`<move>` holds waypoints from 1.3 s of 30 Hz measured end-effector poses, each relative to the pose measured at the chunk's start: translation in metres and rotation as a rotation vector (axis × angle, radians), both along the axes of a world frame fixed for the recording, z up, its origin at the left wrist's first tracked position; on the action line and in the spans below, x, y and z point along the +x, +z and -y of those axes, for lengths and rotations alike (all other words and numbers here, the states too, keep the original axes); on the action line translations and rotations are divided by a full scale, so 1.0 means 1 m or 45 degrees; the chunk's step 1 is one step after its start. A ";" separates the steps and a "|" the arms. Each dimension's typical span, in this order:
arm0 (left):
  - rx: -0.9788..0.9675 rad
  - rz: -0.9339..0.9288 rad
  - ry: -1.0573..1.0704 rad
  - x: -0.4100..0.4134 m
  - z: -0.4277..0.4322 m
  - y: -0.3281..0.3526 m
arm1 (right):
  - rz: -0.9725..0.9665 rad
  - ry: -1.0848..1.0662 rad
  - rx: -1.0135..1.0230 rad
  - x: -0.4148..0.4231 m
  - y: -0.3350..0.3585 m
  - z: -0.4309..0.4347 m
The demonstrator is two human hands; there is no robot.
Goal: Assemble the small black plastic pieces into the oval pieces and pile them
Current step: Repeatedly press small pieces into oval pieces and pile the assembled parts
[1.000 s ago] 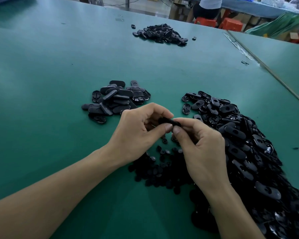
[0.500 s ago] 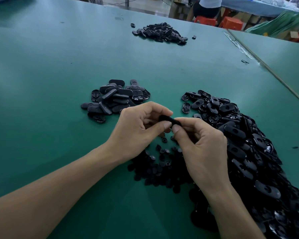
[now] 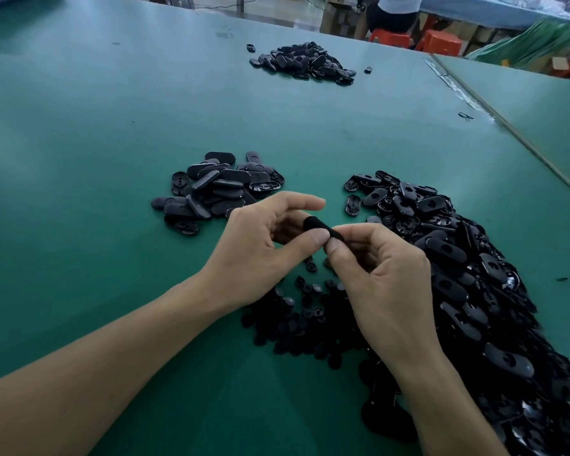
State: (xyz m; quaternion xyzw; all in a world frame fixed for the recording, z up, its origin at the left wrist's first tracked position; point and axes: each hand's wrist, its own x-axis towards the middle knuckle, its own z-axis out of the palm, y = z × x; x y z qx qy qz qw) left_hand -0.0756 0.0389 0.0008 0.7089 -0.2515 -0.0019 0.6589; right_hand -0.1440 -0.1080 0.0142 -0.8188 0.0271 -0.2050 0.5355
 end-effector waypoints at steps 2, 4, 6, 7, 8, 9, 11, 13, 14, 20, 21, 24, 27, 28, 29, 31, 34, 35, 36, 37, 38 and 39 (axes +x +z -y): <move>0.027 0.021 0.035 0.001 0.000 0.000 | -0.021 0.014 -0.022 0.000 -0.001 0.000; 0.035 0.049 0.056 0.001 0.000 -0.001 | -0.036 0.021 -0.049 0.001 -0.002 0.000; 0.046 0.066 0.061 0.001 0.000 -0.001 | -0.036 0.029 -0.071 0.001 -0.003 0.001; 0.053 0.072 0.058 0.001 0.000 -0.001 | -0.034 0.037 -0.068 0.001 -0.003 0.001; 0.058 0.077 0.055 0.001 0.000 -0.001 | -0.031 0.045 -0.064 0.001 -0.003 0.001; 0.062 0.083 0.053 0.001 -0.001 -0.001 | -0.029 0.052 -0.063 0.001 -0.002 0.001; 0.067 0.093 0.049 0.001 -0.001 -0.002 | -0.034 0.063 -0.055 0.002 -0.002 0.001; 0.067 0.095 0.043 0.001 -0.001 -0.002 | -0.048 0.068 -0.053 0.001 -0.002 0.002; 0.066 0.096 0.038 0.001 -0.001 -0.002 | -0.059 0.066 -0.055 0.001 -0.002 0.002; 0.063 0.087 0.000 0.003 -0.003 -0.004 | -0.080 0.039 -0.024 -0.002 -0.003 0.004; 0.060 0.087 -0.009 0.003 -0.003 -0.004 | -0.081 0.038 -0.009 -0.002 -0.003 0.003; 0.037 0.070 -0.033 0.003 -0.002 -0.004 | -0.076 0.035 0.019 -0.002 -0.004 0.002; 0.015 0.056 -0.056 0.003 -0.002 -0.004 | -0.088 0.032 0.032 -0.001 -0.003 0.002; 0.009 0.058 -0.060 0.003 -0.002 -0.003 | -0.092 0.036 0.031 -0.001 -0.003 0.003; 0.005 0.058 -0.060 0.003 -0.003 -0.003 | -0.097 0.043 0.027 -0.002 -0.003 0.003; 0.002 0.054 -0.058 0.003 -0.003 -0.003 | -0.102 0.052 0.021 -0.002 -0.002 0.004; -0.021 0.018 -0.059 0.004 -0.002 -0.004 | -0.102 0.076 -0.001 -0.002 -0.001 0.006; -0.026 0.005 -0.064 0.004 -0.003 -0.005 | -0.103 0.085 -0.005 -0.001 0.000 0.006; -0.029 -0.003 -0.072 0.004 -0.003 -0.005 | -0.106 0.093 -0.005 -0.001 0.000 0.006; -0.034 -0.013 -0.081 0.004 -0.003 -0.005 | -0.109 0.099 -0.006 -0.001 -0.001 0.006; -0.042 -0.026 -0.089 0.004 -0.003 -0.005 | -0.111 0.104 -0.011 -0.001 -0.001 0.007; -0.050 -0.038 -0.095 0.004 -0.003 -0.005 | -0.110 0.106 -0.019 0.000 -0.001 0.007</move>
